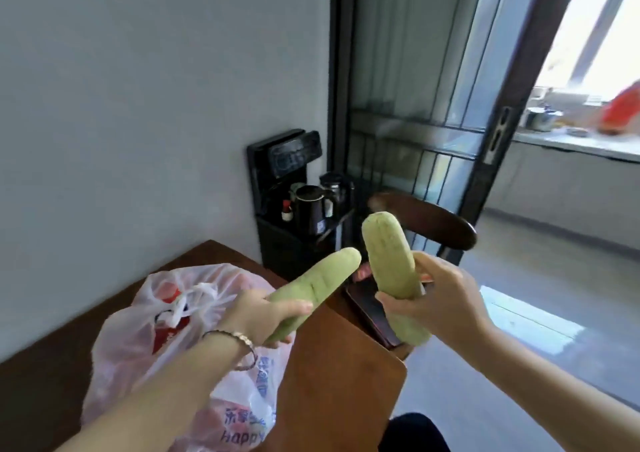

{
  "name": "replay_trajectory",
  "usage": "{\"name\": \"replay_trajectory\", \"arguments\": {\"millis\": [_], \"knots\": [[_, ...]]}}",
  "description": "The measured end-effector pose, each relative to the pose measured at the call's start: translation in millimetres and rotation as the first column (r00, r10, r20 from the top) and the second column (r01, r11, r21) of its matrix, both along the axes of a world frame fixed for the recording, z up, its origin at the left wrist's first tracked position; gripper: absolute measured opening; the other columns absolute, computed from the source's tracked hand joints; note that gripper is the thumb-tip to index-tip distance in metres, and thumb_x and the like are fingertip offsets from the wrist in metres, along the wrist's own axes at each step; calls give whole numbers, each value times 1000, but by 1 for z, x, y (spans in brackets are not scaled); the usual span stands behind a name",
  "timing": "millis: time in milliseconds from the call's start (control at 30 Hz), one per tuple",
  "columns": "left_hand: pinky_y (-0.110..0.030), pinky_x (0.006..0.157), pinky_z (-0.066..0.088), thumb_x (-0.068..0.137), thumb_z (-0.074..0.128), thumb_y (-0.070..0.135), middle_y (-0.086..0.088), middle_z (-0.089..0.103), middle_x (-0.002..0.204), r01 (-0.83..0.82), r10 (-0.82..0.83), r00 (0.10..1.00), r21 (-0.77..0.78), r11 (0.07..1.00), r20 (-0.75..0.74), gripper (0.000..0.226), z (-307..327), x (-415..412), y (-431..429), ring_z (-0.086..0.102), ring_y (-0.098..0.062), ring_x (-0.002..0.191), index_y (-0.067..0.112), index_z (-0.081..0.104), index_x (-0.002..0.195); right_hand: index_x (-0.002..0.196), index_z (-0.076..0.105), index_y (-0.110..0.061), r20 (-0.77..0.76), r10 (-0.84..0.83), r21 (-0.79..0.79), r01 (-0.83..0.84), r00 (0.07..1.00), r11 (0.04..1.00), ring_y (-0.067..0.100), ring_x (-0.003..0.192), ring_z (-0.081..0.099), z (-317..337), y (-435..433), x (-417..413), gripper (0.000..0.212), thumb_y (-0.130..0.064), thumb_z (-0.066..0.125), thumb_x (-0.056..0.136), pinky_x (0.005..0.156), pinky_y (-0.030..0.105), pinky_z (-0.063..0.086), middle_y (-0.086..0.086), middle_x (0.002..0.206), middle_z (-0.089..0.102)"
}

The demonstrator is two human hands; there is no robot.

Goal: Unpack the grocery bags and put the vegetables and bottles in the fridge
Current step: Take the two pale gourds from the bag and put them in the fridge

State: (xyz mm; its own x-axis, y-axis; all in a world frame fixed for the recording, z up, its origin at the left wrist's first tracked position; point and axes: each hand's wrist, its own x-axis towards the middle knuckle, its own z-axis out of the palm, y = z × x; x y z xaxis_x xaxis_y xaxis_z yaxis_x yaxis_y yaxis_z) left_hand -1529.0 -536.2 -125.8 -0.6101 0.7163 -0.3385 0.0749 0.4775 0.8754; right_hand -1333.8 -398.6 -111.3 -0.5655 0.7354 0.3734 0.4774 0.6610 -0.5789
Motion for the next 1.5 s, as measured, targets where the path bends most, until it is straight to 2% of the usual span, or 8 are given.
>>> {"name": "replay_trajectory", "arguments": {"millis": [133,333,467,700,867,1067,1200,1500], "knots": [[-24,48,50,73,78,29,-9,67,66,214,-214,977,36,976,-24,28,12,90,97,66,-18,54,5,65,80,107,69,-24,93,-279,85,272,956,959,16,77,55,15,35,122,53,-48,80,61,62,22,40,-5,95,70],[-35,67,56,67,82,30,-11,69,75,515,-512,857,123,848,-62,37,27,303,221,67,-23,65,2,68,87,109,61,-33,193,-633,92,628,750,773,18,94,57,33,76,359,43,-44,74,70,76,30,43,-10,97,64],[-23,46,49,66,82,33,-8,68,69,698,-694,715,133,704,-85,39,37,467,280,66,-16,52,5,65,88,106,62,-28,219,-782,208,755,584,622,15,77,54,43,86,519,43,-48,75,71,64,26,37,-9,84,58],[-22,48,47,66,81,31,-9,68,76,878,-868,472,165,448,-156,34,71,715,338,71,-22,71,7,64,82,112,54,-28,258,-928,236,914,270,331,17,91,57,71,78,745,49,-57,67,74,67,27,36,-5,96,60],[-29,62,52,54,83,41,-6,70,79,955,-913,272,198,219,-305,40,97,879,376,67,-22,70,14,66,78,112,51,-26,276,-961,244,966,20,90,22,95,58,90,65,878,49,-57,65,76,69,30,39,-1,102,62],[-28,55,46,25,70,45,-4,61,64,965,-918,78,262,-29,-388,56,126,1075,409,56,-19,57,12,65,71,111,50,-14,347,-868,426,884,-356,-192,28,103,58,130,60,1020,56,-58,61,80,78,35,44,7,112,61],[-25,64,44,50,82,41,0,58,76,938,-857,-69,259,-230,-511,41,154,1206,430,55,-17,71,19,58,75,113,49,-14,327,-770,490,795,-548,-358,28,101,60,164,64,1112,58,-60,60,79,75,33,44,7,111,61],[-21,71,45,54,86,39,1,62,96,791,-494,-195,162,-590,-847,48,228,1444,447,57,-15,85,23,68,95,118,43,-10,283,-565,655,587,-775,-477,27,105,59,248,66,1283,58,-55,58,85,68,30,34,8,115,59]]}}
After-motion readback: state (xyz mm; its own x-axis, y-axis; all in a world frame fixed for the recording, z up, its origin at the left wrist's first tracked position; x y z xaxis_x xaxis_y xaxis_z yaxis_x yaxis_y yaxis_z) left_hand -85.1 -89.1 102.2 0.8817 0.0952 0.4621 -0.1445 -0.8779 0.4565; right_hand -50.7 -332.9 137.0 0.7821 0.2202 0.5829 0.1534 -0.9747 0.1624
